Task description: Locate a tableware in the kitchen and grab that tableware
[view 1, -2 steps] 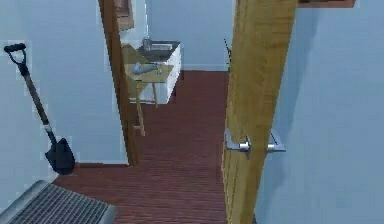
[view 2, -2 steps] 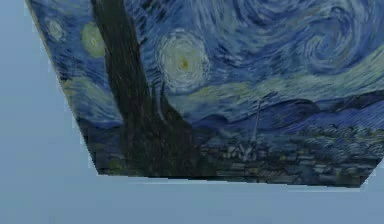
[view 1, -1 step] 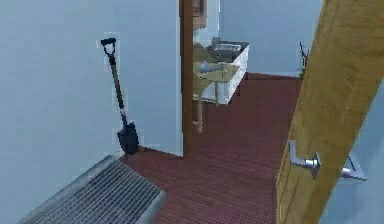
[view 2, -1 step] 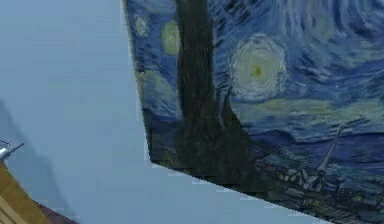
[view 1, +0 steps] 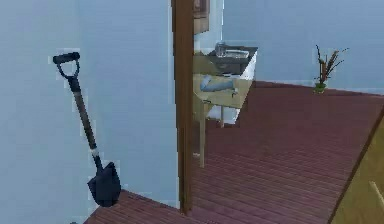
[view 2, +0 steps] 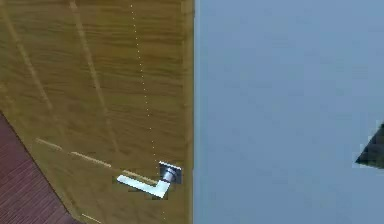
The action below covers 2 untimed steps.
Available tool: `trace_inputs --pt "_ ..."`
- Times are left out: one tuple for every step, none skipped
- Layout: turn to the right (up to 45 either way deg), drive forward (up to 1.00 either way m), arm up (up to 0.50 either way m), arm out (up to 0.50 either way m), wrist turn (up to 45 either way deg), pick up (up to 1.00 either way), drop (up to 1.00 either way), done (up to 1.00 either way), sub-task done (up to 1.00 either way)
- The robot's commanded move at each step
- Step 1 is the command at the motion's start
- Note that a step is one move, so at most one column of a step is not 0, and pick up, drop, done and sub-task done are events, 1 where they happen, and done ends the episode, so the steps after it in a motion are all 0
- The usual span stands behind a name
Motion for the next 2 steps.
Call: trace_inputs --pt "27.0 0.0 0.0 0.0 0.0 0.0 0.0 0.0 0.0" --pt "0.0 1.0 0.0 0.0 0.0 0.0 0.0 0.0 0.0"
